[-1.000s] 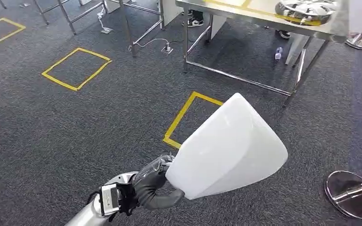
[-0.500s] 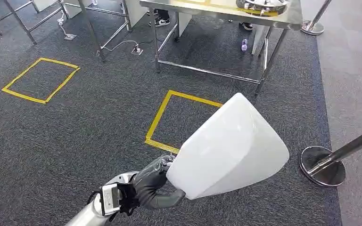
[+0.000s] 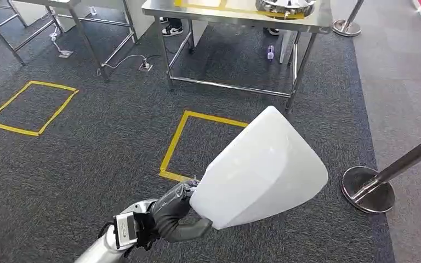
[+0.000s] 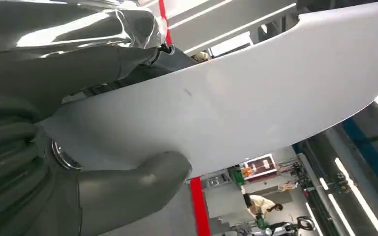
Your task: Take the parts from the cabinet and place them on the table.
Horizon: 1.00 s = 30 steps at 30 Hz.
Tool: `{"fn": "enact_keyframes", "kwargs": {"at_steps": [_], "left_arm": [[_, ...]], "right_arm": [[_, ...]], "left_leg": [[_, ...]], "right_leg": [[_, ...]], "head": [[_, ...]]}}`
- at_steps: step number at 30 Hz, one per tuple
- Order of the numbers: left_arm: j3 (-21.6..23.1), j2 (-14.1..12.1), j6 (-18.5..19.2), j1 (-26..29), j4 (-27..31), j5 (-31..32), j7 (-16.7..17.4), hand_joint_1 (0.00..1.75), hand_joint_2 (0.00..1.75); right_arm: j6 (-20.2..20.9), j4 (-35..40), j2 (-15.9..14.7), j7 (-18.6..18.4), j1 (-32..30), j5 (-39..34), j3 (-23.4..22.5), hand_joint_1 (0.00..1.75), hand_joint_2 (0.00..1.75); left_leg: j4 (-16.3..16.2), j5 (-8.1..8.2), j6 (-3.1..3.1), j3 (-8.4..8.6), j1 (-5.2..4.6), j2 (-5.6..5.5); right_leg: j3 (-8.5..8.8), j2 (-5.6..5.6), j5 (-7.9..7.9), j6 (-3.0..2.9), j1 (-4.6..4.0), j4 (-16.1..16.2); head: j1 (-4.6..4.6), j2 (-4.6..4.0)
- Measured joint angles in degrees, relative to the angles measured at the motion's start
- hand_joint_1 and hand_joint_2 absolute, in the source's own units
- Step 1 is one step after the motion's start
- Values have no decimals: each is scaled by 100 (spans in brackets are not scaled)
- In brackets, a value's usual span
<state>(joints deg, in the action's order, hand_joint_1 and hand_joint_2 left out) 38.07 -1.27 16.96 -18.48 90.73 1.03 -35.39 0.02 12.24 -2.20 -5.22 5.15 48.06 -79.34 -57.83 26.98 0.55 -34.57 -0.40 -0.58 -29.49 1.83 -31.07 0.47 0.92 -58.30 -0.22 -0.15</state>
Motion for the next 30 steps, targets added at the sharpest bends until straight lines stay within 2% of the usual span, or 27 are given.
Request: {"fn": "enact_keyframes", "kwargs": {"at_steps": [1, 2, 3, 5, 7, 8, 9, 10, 11, 12, 13, 14, 15, 16, 17, 18, 19, 20, 21, 22, 23, 25, 26, 27, 28, 29, 30], "left_arm": [[-7, -2, 0, -2, 4, 2, 7, 175, 175], [-20, -2, 0, 2, 7, 0, 7, 175, 175], [-22, 0, -2, 2, 7, 0, 9, 175, 175], [-26, 11, -4, 9, 37, 4, 11, 175, 175], [-28, 42, -13, 8, 44, 2, 11, 175, 175], [-26, 41, -15, 29, 44, 9, 22, 175, 175], [-26, 42, -17, 49, 44, 9, 26, 175, 175], [-26, 42, -18, 55, 44, 9, 26, 175, 175], [-26, 42, -20, 60, 44, 9, 29, 175, 175], [-31, 42, -24, 61, 44, 9, 31, 175, 175], [-28, 42, -26, 63, 44, 9, 31, 175, 175], [-28, 37, -26, 74, 39, 11, 31, 175, 175], [-28, 35, -26, 90, 33, 11, 31, 175, 175], [-44, 31, -31, 100, 33, 13, 31, 175, 175], [-50, 33, -33, 94, 43, 17, 35, 175, 175], [-52, 48, -33, 77, 74, 13, 33, 175, 175], [-52, 61, -33, 42, 100, 13, 27, 175, 175], [-52, 61, -33, 30, 114, 18, 24, 175, 175], [-55, 57, -33, 29, 116, 9, 15, 175, 175], [-61, 50, -33, 41, 114, 9, 15, 175, 175], [-61, 37, -33, 54, 111, 11, 15, 175, 175], [-61, 20, -33, 60, 109, 11, 15, 175, 175], [-63, 11, -33, 63, 109, 11, 15, 175, 175], [-63, 2, -33, 67, 109, 11, 15, 175, 175], [-63, -2, -33, 67, 109, 11, 15, 175, 175], [-63, -7, -33, 66, 109, 11, 15, 175, 175], [-66, -9, -33, 73, 109, 11, 13, 175, 175]], "right_arm": [[0, 4, -22, 0, -3, 9, 7, 0, 0], [2, 4, -16, 0, -15, 11, 11, 0, 0], [4, 2, 0, 2, -26, 13, 17, 0, 0], [4, 0, -2, 7, -12, 20, 37, 0, 0], [4, 0, -22, 20, 22, 22, 42, 0, 0], [4, 0, -33, 22, 12, 26, 44, 0, 0], [4, 0, -33, 20, -15, 26, 46, 0, 0], [4, 0, -31, 20, -41, 29, 50, 0, 0], [4, 0, -31, 20, -55, 37, 52, 0, 0], [4, 0, -38, 22, -59, 44, 52, 0, 0], [4, 0, -44, 22, -60, 46, 55, 0, 0], [4, 0, -42, 20, -79, 46, 57, 0, 0], [4, 0, -33, 22, -98, 46, 61, 0, 0], [4, -2, -42, 11, -79, 46, 68, 0, 0], [7, -2, -24, 11, -80, 55, 85, 0, 0], [7, -2, -31, 11, -74, 79, 103, 0, 0], [17, 0, -55, 11, -37, 126, 124, 0, 0], [35, 2, -66, -9, -39, 149, 140, 0, 0], [41, 2, -75, -26, -43, 181, 146, 0, 0], [50, 2, -81, -46, -43, 208, 153, 0, 0], [52, 2, -81, -77, -48, 236, 177, 0, 0], [63, 0, -83, -92, -57, 254, 221, 0, 0], [68, 0, -77, -98, -56, 258, 240, 0, 0], [68, 0, -72, -103, -55, 260, 254, 0, 0], [68, 0, -72, -103, -58, 260, 267, 0, 0], [68, 0, -70, -103, -63, 260, 273, 0, 0], [68, -4, -31, -109, -71, 265, 278, 0, 0]], "left_leg": [[6, 30, -16, 32, -16, 18], [45, 56, 23, 21, -20, 17], [59, 80, 63, 60, -18, 18], [113, 125, 97, 276, 44, 32], [117, 235, 136, 387, 48, 57], [118, 299, 141, 443, 48, 62], [118, 370, 142, 515, 48, 62], [118, 436, 141, 594, 48, 59], [118, 516, 133, 692, 50, 58], [118, 611, 114, 816, 53, 59], [118, 710, 90, 935, 57, 60], [124, 810, 56, 963, 50, 69], [95, 914, 21, 1113, 31, 63], [159, 969, -26, 1096, 28, 62], [233, 1000, -65, 1180, 48, 67], [151, 924, -99, 1257, 50, 64], [-112, 788, -119, 1139, 49, 52], [-581, 556, -127, 856, 56, 61], [-1135, 350, -147, 485, 57, 62], [-1534, 377, -154, 128, 57, 62], [-1774, 626, -165, -199, 57, 62], [-1789, 1328, -161, -641, 49, 62], [-1657, 1531, -144, -763, 39, 62], [-1393, 1527, -117, -828, 23, 64], [-1041, 1264, -59, -837, -5, 88], [-638, 691, 34, -826, -56, 173], [-281, -377, 186, -821, -144, 393]], "right_leg": [[0, 20, -8, 34, 39, 44], [100, 20, 32, 78, 48, 12], [106, 6, 44, 112, 49, 19], [68, -49, 6, 152, 38, -198], [-486, -109, -51, 168, 40, -1045], [-816, -113, -210, 184, 39, -1456], [-1078, -114, -379, 199, 40, -1711], [-1233, -116, -466, 211, 42, -1747], [-1287, -120, -458, 218, 44, -1583], [-1248, -127, -339, 210, 45, -1216], [-1164, -145, -46, 206, 51, -767], [-1111, -208, 529, 203, 59, -323], [-1101, -274, 903, 170, 42, -251], [-1009, -264, 726, 92, 5, -274], [-973, -244, 733, 60, -16, -274], [-935, -235, 639, 11, -19, -252], [-827, -209, 601, -26, 12, -252], [-722, -221, 543, -59, 21, -203], [-608, -222, 467, -85, 28, -159], [-499, -225, 396, -101, 30, -124], [-375, -227, 317, -110, 30, -94], [-118, -237, 120, -119, 24, -63], [12, -244, 18, -121, 20, -61], [155, -263, -96, -119, 14, -59], [281, -296, -210, -117, 3, -54], [368, -337, -318, -107, -4, -41], [465, -368, -425, -93, -5, -34]], "head": [[-20, 0], [-18, 0], [-16, 0], [4, 0], [44, 0], [35, 0], [46, 0], [39, 0], [44, 0], [41, 0], [46, 0], [54, 0], [50, 0], [41, 0], [13, 2], [37, 0], [19, 2], [17, 0], [-22, 2], [-13, 2], [-20, 2], [-13, 2], [-20, 2], [-20, 2], [-22, 0], [-26, 2], [-7, 0]]}}
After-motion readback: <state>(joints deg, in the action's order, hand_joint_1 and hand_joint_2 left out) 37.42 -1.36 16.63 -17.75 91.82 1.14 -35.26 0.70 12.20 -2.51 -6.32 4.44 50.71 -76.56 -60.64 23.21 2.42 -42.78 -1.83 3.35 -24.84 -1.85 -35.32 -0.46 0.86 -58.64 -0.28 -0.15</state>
